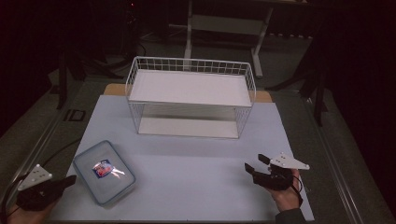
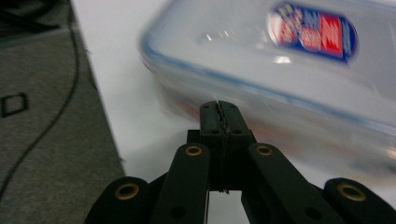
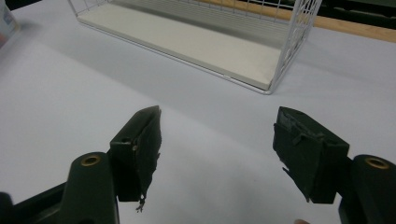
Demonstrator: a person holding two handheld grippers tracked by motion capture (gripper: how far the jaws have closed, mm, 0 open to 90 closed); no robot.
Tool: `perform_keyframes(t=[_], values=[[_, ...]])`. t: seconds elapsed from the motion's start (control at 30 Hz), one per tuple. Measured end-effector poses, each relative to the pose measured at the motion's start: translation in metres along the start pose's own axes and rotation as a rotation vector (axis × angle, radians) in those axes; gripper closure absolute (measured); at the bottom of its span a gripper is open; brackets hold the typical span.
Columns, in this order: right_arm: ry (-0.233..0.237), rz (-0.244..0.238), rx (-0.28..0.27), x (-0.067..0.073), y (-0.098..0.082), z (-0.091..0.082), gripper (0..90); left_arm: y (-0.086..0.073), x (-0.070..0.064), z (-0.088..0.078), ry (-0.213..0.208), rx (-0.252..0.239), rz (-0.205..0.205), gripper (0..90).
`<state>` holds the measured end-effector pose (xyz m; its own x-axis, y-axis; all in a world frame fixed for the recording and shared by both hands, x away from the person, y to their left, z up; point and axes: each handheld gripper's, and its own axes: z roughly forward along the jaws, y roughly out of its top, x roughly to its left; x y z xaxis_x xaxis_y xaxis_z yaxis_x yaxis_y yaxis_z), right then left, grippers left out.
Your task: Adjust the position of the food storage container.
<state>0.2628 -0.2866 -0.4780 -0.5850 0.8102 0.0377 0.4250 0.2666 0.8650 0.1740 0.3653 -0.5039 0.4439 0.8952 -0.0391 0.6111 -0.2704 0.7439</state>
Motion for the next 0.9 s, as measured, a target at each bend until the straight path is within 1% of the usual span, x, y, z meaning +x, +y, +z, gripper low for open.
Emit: perform_keyframes(t=[0.07,0.1,0.13,0.17,0.2,0.27,0.3,0.43,0.47,0.53,0.63,0.7,0.73,0.8,0.87,0.9], values=[[0.001,0.0,0.001,0.0,0.0,0.0,31.8,-0.001,-0.007,0.005,-0.052,0.034,0.035,89.8],[0.001,0.0,0.001,0.001,0.0,0.001,31.8,0.0,-0.012,0.009,-0.067,0.052,0.056,89.9],[0.002,0.0,0.0,0.001,0.0,0.001,31.8,0.001,-0.016,0.011,-0.072,0.067,0.081,89.9],[0.002,0.001,-0.001,0.001,0.0,0.001,31.8,0.003,-0.018,0.012,-0.096,0.06,0.084,89.9],[0.003,0.001,-0.001,0.001,0.0,0.001,31.8,0.005,-0.021,0.013,-0.111,0.056,0.091,89.9],[0.004,0.0,0.001,0.001,0.0,0.001,31.8,0.01,-0.026,0.017,-0.122,0.065,0.112,89.9],[0.004,0.001,0.002,0.001,0.0,0.001,31.8,0.013,-0.03,0.019,-0.138,0.063,0.12,89.9],[0.004,-0.001,0.004,0.001,0.0,0.002,31.8,0.027,-0.046,0.034,-0.185,0.075,0.174,89.9],[0.005,-0.001,0.005,0.001,0.0,0.002,31.8,0.031,-0.05,0.038,-0.19,0.077,0.19,89.8],[0.002,-0.003,0.006,0.001,0.0,0.003,31.9,0.039,-0.06,0.047,-0.182,0.082,0.233,89.9],[-0.002,-0.003,0.007,0.001,0.0,0.003,32.0,0.052,-0.071,0.061,-0.181,0.086,0.27,89.9],[-0.003,-0.004,0.007,0.001,0.0,0.003,32.0,0.059,-0.078,0.069,-0.197,0.083,0.283,89.9],[-0.003,-0.004,0.007,0.001,0.0,0.003,32.0,0.059,-0.078,0.069,-0.197,0.083,0.283,89.9],[-0.004,-0.004,0.005,0.0,0.0,0.002,32.0,0.064,-0.085,0.074,-0.218,0.083,0.304,89.9],[-0.008,0.0,0.002,-0.001,-0.001,0.001,32.0,0.064,-0.086,0.071,-0.231,0.068,0.311,89.9],[-0.009,0.002,-0.001,-0.002,-0.001,0.0,32.0,0.064,-0.083,0.068,-0.237,0.051,0.298,89.9]])
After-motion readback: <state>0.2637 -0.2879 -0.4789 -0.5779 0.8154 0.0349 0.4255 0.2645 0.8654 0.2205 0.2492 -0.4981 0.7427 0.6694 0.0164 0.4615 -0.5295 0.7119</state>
